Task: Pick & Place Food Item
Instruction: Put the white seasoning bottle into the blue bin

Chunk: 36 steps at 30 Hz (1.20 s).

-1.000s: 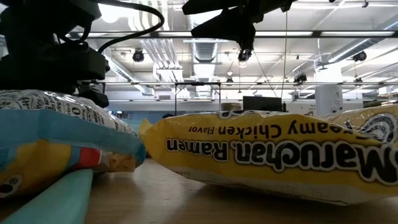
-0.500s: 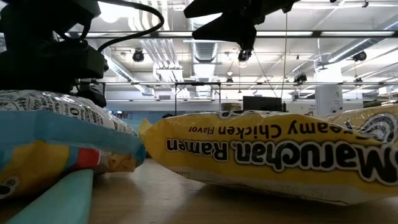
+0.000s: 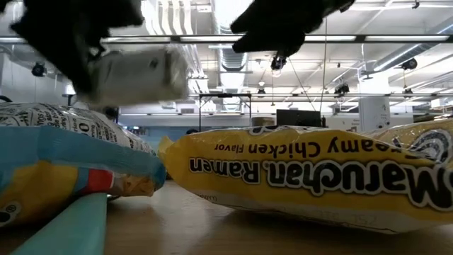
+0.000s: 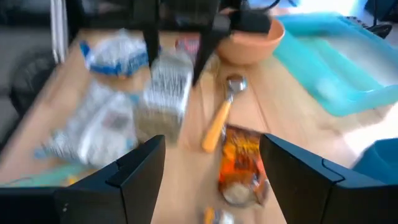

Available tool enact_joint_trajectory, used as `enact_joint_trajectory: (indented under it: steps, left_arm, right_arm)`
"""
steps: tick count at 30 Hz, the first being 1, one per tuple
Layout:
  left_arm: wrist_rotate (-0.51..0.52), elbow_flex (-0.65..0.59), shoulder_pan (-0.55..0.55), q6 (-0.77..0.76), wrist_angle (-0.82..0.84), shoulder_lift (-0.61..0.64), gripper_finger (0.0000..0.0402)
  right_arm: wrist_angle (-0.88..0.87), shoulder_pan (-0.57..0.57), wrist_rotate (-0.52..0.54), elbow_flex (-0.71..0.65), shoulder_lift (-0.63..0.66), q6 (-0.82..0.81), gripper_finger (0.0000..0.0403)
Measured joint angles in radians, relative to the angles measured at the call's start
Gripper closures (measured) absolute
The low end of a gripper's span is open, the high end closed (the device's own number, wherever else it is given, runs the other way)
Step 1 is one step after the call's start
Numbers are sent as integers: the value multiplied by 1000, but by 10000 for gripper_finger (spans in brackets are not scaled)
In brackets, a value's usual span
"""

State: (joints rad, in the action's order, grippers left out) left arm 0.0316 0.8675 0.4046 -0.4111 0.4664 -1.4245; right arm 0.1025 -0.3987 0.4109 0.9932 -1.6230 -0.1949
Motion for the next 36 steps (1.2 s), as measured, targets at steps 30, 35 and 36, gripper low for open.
enact_joint_trajectory:
  steps: [30,35,36]
  left_arm:
    - [-104,159,-119,-446,-8,4,199]
    - [-128,159,-123,-433,-1,4,199]
    - [-131,159,-124,-430,-2,4,199]
  right_arm:
    - [-620,-245,842,778,-502,549,142]
    - [-861,-244,827,916,-567,395,142]
    - [-900,-242,822,940,-573,356,142]
